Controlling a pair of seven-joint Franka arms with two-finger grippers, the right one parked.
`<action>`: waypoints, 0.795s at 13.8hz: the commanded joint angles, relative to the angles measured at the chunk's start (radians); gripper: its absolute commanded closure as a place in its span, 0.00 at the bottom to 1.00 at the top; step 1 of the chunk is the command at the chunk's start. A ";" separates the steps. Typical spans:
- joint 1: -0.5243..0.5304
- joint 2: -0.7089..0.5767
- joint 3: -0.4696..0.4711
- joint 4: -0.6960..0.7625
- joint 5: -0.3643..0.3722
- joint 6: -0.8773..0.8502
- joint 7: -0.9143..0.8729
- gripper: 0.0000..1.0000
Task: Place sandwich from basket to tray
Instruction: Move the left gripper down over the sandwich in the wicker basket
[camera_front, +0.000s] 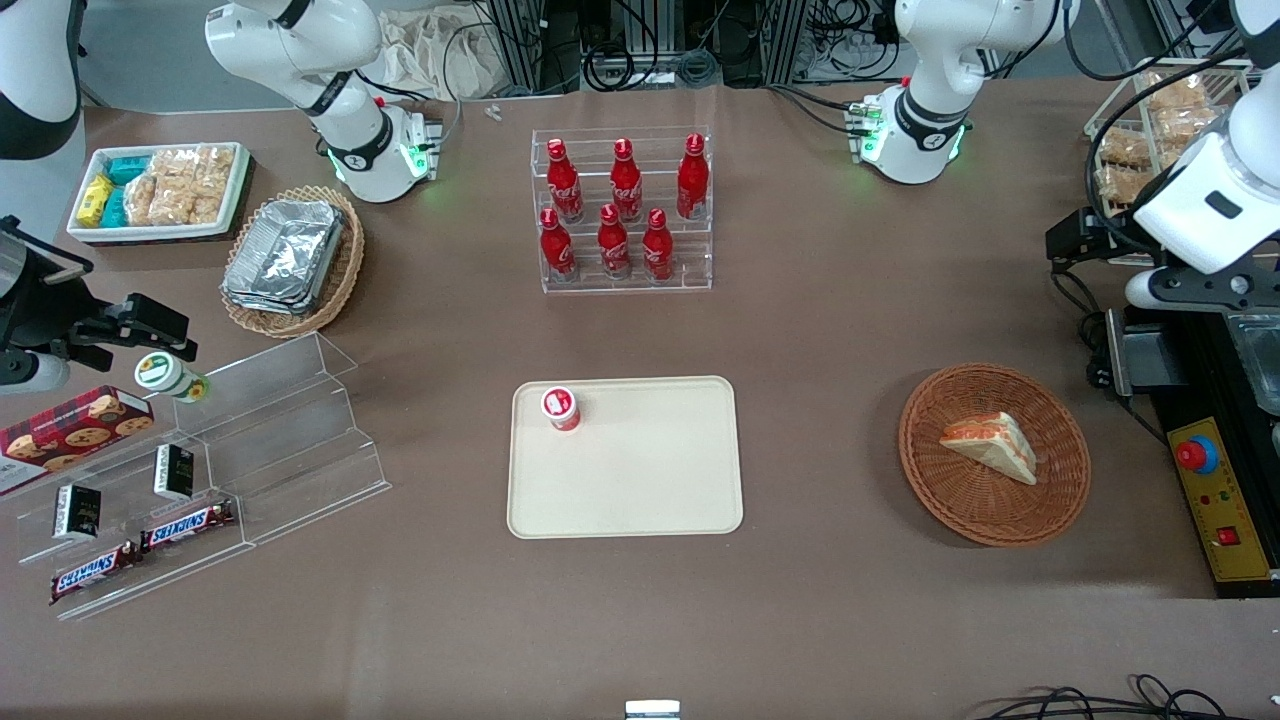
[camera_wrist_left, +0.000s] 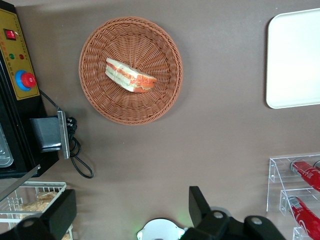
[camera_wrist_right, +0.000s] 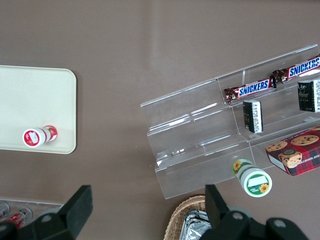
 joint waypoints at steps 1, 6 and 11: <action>-0.011 -0.008 0.009 0.001 -0.007 0.016 0.008 0.00; -0.007 -0.007 0.013 -0.001 -0.076 0.023 0.006 0.00; 0.003 -0.012 0.018 -0.021 -0.091 0.060 0.006 0.00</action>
